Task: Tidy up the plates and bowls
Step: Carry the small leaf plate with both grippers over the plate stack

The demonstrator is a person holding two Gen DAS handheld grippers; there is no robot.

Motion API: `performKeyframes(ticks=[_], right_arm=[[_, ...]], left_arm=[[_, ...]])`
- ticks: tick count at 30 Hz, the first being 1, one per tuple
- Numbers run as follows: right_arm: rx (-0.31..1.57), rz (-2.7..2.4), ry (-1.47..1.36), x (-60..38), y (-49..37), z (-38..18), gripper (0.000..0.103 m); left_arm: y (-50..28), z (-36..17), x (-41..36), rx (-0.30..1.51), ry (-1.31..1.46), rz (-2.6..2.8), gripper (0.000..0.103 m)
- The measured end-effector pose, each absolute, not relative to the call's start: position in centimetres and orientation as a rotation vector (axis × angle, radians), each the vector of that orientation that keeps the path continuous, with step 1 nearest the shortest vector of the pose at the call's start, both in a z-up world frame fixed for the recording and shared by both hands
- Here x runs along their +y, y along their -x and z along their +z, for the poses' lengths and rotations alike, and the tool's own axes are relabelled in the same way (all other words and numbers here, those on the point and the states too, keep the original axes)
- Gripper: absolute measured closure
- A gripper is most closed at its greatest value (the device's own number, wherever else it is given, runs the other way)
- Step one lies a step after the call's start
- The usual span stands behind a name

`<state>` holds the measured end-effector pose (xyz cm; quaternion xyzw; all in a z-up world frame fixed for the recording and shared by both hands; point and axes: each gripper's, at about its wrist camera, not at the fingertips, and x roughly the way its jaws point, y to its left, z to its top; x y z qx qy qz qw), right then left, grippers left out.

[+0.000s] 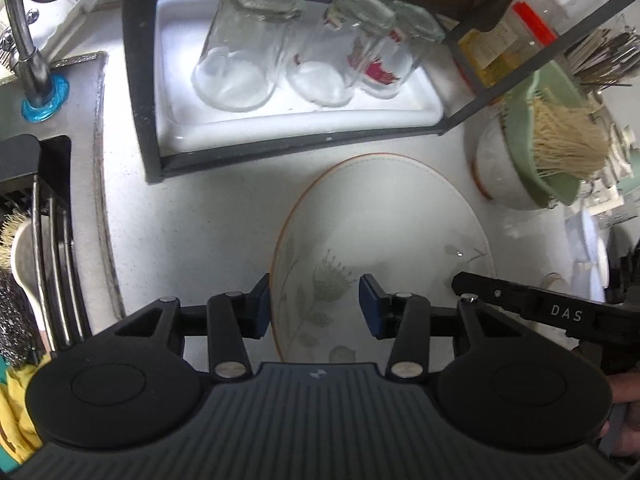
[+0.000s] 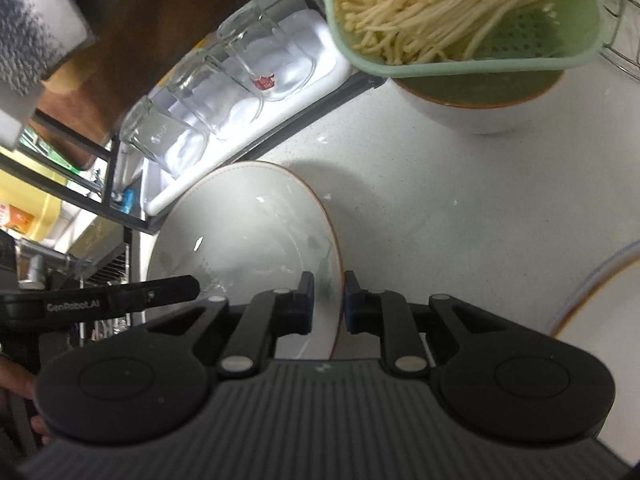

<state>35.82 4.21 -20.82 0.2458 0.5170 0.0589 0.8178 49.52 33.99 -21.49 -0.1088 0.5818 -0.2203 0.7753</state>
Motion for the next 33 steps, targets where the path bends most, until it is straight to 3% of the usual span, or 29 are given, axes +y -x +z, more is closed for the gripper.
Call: performKeyframes(ticks=[22,33], right_arm=[[0.967,0.173,-0.578,-3.0,-27.6,-14.1,0.085],[0.925,0.23,-0.588,-8.3,-23.3,-13.4,0.085]], left_arm=[[-41.8,-13.0,28.6,1.117,0.324,-0.512,0.053],[-36.3,-12.2,23.5,1.108,0.371,-0.416,0.053]])
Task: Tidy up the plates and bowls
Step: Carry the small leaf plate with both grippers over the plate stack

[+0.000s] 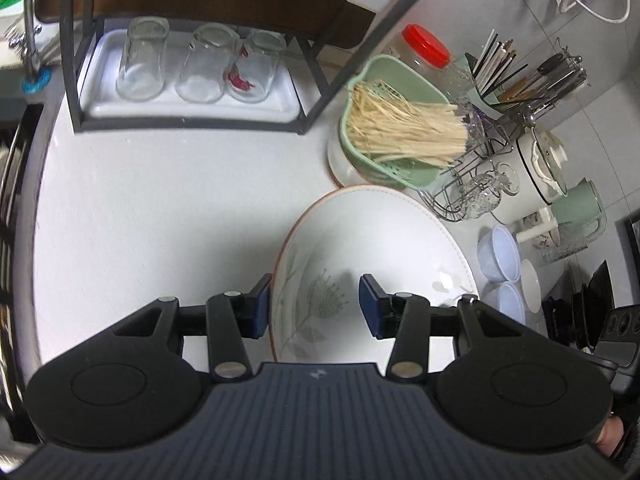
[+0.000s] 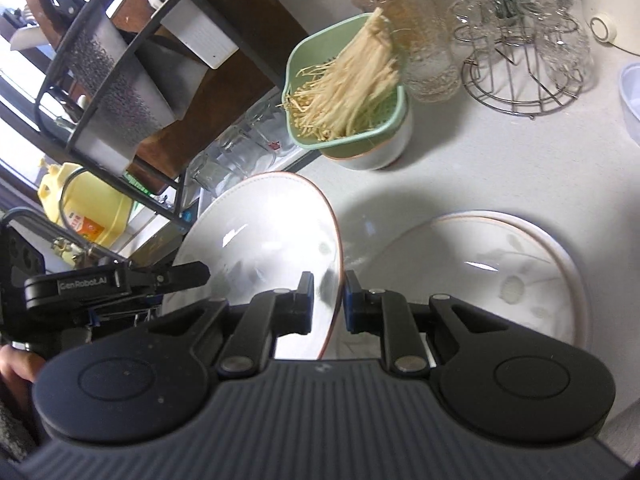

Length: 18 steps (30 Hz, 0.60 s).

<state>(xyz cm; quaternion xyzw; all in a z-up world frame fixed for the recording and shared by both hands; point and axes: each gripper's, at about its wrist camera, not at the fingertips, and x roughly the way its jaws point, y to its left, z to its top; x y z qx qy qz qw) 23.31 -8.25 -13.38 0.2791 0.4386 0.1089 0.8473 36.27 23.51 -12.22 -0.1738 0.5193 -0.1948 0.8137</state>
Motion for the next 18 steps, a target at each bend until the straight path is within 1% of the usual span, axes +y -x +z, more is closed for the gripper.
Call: performKeyframes(ticks=[5,11,18], right_arm=[[0.949,0.25,-0.577,-10.4,-22.2,-13.5,0.085],[0.967,0.261,-0.63,-12.8,-21.1,-14.6,0.085],[0.974,0.269,-0.618,-14.2,-20.7,-15.5,0.085]], left_arm=[[-34.3,-12.4,21.3,1.116,0.388,-0.38,0.053],[-32.3,-12.6,19.1,1.103,0.357,-0.357,0.053],[-31.6,-13.0,17.4,1.091,0.34,-0.339,0.053]])
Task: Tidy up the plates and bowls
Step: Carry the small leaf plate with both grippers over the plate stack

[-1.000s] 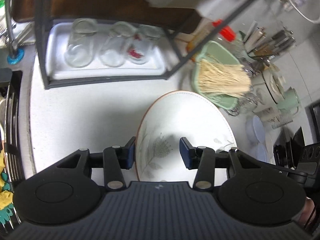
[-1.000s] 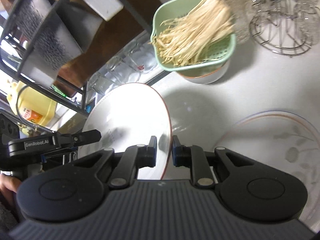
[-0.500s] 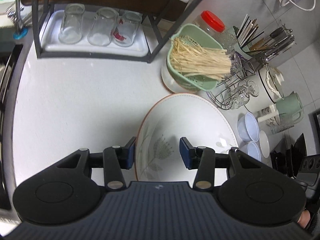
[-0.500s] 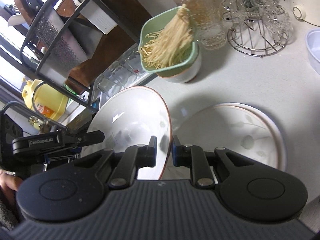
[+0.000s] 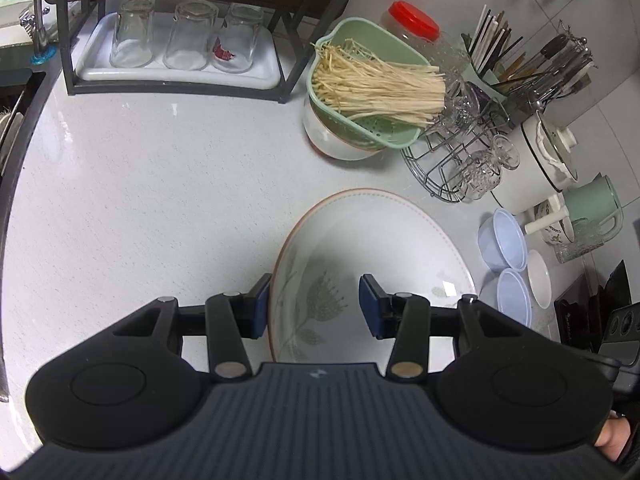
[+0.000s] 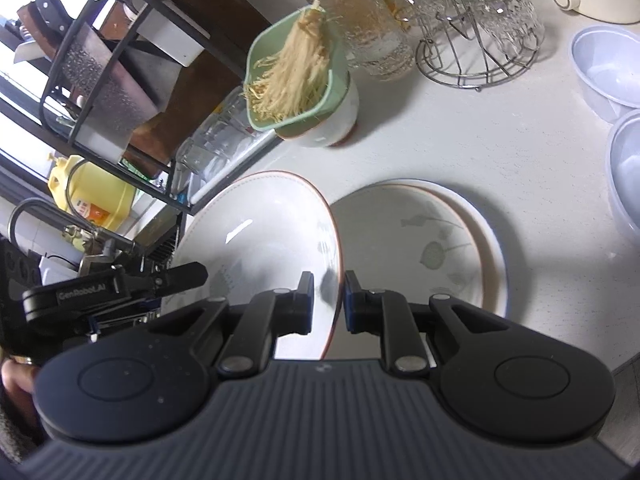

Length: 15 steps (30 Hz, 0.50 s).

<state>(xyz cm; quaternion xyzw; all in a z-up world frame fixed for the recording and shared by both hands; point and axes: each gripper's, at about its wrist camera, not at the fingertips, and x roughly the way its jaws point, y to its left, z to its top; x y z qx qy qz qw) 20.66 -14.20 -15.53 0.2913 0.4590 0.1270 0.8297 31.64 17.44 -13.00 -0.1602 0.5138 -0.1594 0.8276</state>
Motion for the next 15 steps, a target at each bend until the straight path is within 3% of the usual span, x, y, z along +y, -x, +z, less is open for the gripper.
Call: performKeyframes(ticks=[15], right_arm=[[1.005,0.206,-0.555,-16.5,-20.8,-18.8,0.085]], left_arm=[[-33.3,-15.9,11.5,1.119,0.173,-0.325,0.053]])
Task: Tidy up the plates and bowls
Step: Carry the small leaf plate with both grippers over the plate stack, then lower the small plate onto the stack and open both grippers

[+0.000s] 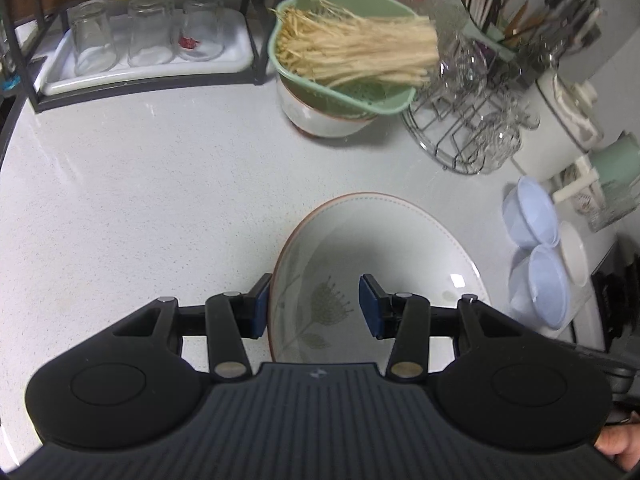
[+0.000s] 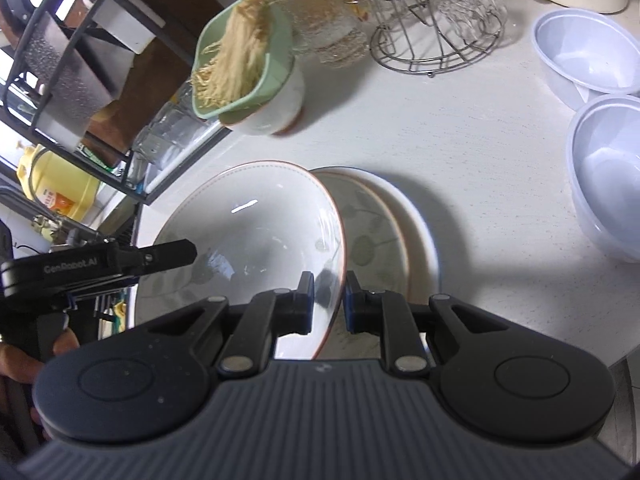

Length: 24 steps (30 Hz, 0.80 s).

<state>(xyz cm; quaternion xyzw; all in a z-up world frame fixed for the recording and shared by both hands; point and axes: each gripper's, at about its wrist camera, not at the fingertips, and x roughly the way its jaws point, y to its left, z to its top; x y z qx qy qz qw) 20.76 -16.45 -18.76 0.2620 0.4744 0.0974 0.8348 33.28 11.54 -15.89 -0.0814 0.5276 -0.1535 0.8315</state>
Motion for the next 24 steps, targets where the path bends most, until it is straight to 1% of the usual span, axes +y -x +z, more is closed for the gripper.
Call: performKeyframes(ticks=[11,24], right_arm=[[1.015,0.183,-0.511,-17.2,-20.9,-19.7,0.085],[1.016,0.168,-0.417,-15.7,-21.2,-19.6,0.085]], left_arm=[[-33.8,-16.9,9.1,1.184,0.071,-0.326,0.053],[-34.1,-18.7,8.8,1.243,0.028,-0.268,0.052]])
